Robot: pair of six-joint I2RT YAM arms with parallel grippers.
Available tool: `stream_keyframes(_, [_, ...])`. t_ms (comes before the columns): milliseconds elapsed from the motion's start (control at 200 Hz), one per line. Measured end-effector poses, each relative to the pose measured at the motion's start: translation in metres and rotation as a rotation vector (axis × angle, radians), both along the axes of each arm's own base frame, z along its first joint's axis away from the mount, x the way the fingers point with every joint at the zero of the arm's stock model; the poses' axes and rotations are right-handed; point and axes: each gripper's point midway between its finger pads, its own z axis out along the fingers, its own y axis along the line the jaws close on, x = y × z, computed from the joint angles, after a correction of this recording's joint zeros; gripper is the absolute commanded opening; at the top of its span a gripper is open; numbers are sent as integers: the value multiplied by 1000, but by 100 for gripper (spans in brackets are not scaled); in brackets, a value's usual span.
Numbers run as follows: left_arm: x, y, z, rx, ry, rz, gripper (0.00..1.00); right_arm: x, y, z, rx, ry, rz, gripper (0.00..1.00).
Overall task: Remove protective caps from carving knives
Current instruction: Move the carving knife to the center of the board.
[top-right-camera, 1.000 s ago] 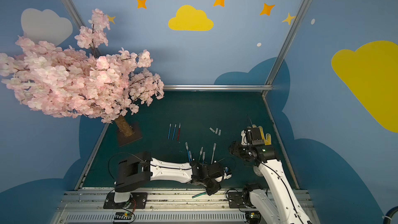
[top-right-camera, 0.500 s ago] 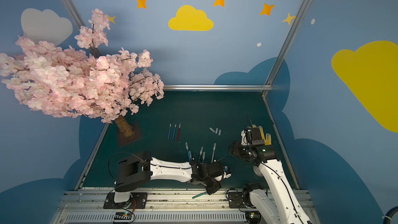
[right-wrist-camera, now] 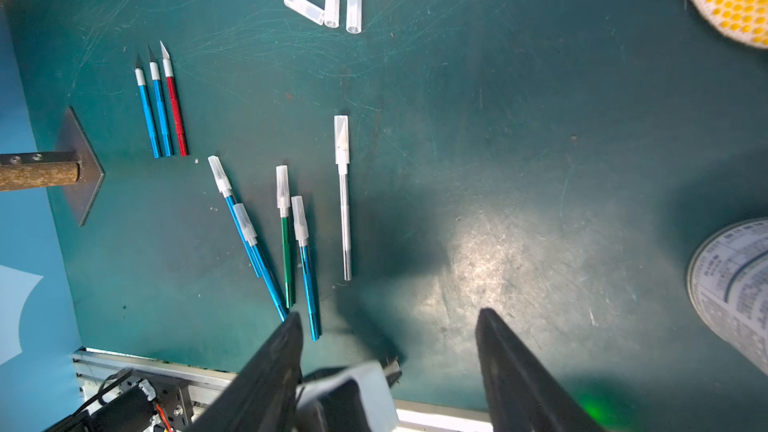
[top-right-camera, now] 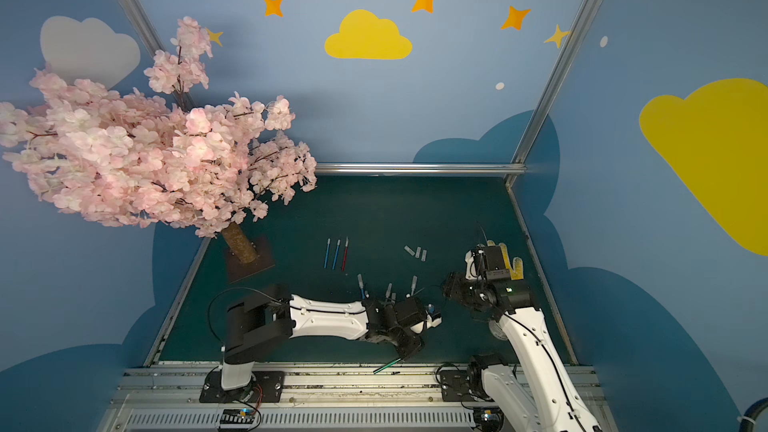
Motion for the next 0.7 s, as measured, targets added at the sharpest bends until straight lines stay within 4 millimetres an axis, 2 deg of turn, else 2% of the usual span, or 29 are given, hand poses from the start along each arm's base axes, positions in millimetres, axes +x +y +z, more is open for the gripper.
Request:
stream_keyframes(200, [39,9,0,-2,-11,95,15,0,-1,0,0,0,-3,67])
stream_keyframes(330, [74,14,2,-17,-8,169,27,0,-1,0,0,0,-3,67])
stream_keyframes(421, [89,17,4,-30,-7,198,35,0,-1,0,0,0,-2,67])
stream_keyframes(531, [91,18,6,-44,4,202,39,0,-1,0,0,0,-3,67])
stream_keyframes(701, [67,31,11,-34,20,175,38,1,0,1,5,-3,1,67])
